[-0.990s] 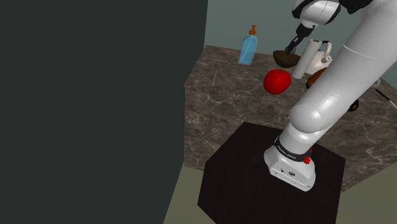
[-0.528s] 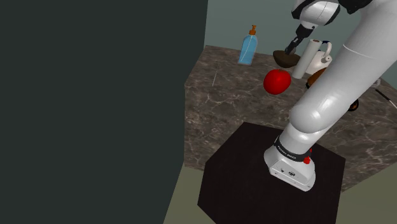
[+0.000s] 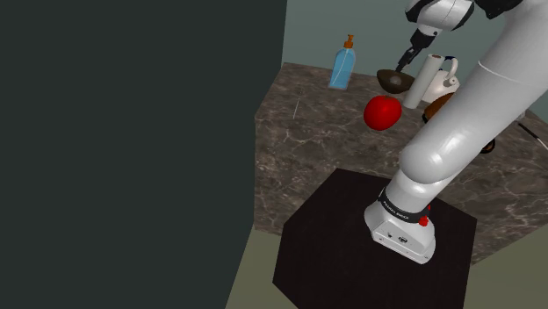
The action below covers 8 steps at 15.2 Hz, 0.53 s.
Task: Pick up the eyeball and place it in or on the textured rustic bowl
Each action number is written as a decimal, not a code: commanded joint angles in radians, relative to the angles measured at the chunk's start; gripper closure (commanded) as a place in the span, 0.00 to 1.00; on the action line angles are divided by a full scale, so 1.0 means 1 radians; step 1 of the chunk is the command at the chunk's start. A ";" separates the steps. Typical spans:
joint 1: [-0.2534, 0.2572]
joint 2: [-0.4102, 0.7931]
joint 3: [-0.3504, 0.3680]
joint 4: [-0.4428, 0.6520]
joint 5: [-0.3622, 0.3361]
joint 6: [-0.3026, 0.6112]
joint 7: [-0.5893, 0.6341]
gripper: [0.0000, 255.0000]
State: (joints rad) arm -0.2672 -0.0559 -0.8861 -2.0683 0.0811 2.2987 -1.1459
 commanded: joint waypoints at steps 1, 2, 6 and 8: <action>-0.003 -0.056 0.011 0.017 -0.061 -0.052 0.041 0.00; -0.006 -0.077 0.019 0.027 -0.082 -0.076 0.055 0.00; -0.008 -0.077 0.020 0.027 -0.082 -0.076 0.055 0.00; -0.008 -0.077 0.020 0.027 -0.082 -0.076 0.055 0.00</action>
State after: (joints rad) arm -0.2748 -0.1328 -0.8660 -2.0413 -0.0006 2.2232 -1.0911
